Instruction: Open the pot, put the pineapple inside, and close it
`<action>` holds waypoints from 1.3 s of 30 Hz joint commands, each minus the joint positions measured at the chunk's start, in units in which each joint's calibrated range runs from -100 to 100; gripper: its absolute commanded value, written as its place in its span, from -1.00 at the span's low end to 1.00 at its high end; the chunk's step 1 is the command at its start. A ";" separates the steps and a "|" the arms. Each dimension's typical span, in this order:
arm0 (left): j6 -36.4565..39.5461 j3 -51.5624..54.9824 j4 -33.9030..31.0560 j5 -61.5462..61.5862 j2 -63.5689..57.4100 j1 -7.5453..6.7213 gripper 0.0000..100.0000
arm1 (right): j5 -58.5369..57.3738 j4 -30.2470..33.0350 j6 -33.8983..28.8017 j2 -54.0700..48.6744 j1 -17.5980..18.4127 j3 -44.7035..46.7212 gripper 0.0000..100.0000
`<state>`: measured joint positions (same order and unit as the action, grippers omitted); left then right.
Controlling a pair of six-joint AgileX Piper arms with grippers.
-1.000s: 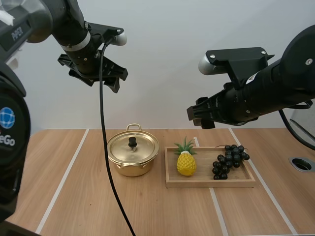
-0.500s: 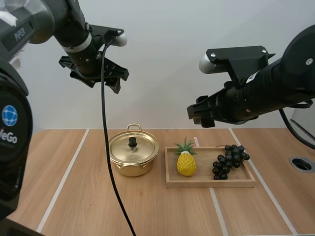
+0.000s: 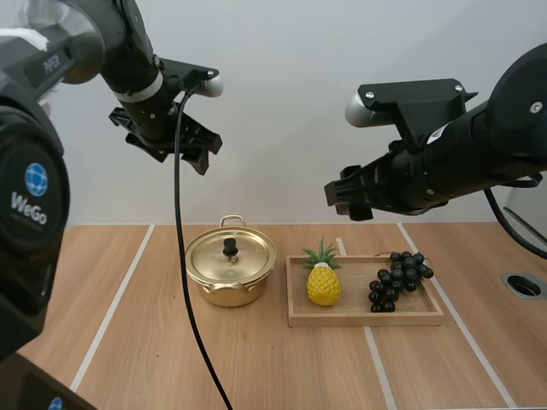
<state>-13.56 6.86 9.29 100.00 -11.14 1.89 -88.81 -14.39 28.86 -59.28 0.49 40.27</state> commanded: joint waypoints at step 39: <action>-19.29 8.26 2.84 0.00 16.95 -5.49 1.00 | 1.03 0.10 0.29 -0.29 -0.18 -0.58 1.00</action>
<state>-33.30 14.98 12.58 100.00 4.63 -3.39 -88.26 -14.39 28.86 -59.28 0.49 40.27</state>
